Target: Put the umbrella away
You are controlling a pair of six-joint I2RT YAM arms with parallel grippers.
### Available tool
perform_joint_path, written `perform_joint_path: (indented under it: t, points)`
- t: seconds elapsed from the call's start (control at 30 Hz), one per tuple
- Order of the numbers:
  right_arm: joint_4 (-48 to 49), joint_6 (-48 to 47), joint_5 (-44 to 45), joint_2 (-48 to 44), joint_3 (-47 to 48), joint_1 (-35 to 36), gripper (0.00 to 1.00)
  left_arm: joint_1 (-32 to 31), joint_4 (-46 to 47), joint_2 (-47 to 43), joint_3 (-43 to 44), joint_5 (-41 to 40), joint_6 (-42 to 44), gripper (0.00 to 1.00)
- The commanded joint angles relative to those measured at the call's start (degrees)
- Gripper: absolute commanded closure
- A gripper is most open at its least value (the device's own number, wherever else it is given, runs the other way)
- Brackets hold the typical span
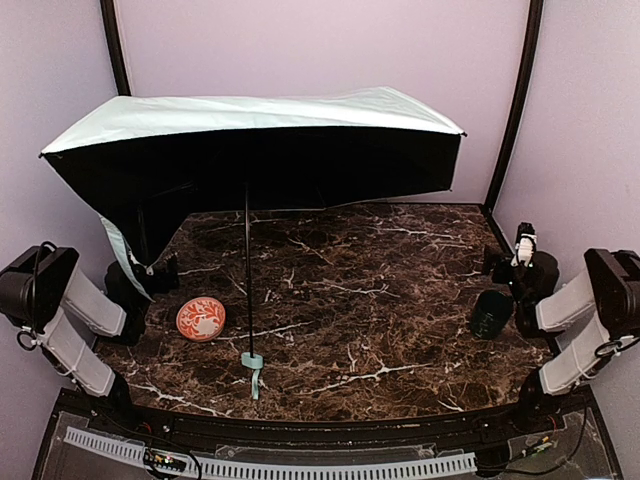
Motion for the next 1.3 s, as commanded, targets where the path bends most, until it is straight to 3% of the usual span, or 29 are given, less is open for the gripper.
perform_joint_path:
  t: [0.0, 0.1, 0.23, 0.3, 0.43, 0.53, 0.63, 0.73, 0.83, 0.97, 1.03, 1.27]
  points:
    - [-18.53, 2.28, 6.43, -8.22, 8.52, 0.31, 0.01, 0.55, 1.31, -5.35, -1.88, -6.39, -2.57, 0.02]
    - [-28.58, 8.62, 1.66, -13.60, 12.58, 0.26, 0.01, 0.33, -1.64, -8.57, -1.89, -16.14, -5.58, 0.02]
    - [-31.13, 17.53, -16.69, -18.02, 14.19, 0.92, 0.10, 0.36, -21.62, -14.59, 5.77, -26.71, -11.12, 0.03]
    - [-34.58, 18.05, -20.37, -19.65, 15.57, 3.60, 0.15, 0.36, -31.99, -15.52, 10.64, -30.77, -12.30, 0.04]
    - [-46.08, 9.98, -18.70, -23.80, 18.12, 17.47, 0.19, 0.36, -49.06, -14.63, 19.57, -34.82, -16.60, 0.04]
    - [-51.25, 3.03, -19.17, -25.96, 18.54, 31.68, 0.19, 0.35, -54.44, -12.75, 21.95, -35.48, -19.85, 0.05]
    - [-52.91, 1.20, -20.86, -24.95, 20.13, 40.96, 0.19, 0.36, -55.41, -11.31, 22.04, -35.14, -21.24, 0.05]
    - [-52.99, 0.54, -17.48, -18.51, 25.72, 48.30, 0.17, 0.33, -55.99, -10.23, 22.57, -34.49, -21.45, 0.05]
    - [-47.04, 3.58, -18.28, -6.16, 34.32, 52.49, 0.17, 0.27, -56.63, -10.34, 22.91, -33.66, -21.95, 0.06]
    - [-46.86, 9.82, -21.43, 12.07, 54.85, 55.10, 0.16, 0.18, -57.11, -11.39, 22.92, -32.73, -22.00, 0.05]
    - [-46.54, 12.22, -21.72, 19.08, 63.60, 56.00, 0.09, 0.03, -57.71, -12.23, 22.56, -33.06, -22.57, 0.06]
    - [-48.28, 19.94, -22.08, 38.28, 85.20, 58.61, 0.09, -0.38, -56.96, -13.70, 21.39, -32.03, -22.98, 0.05]
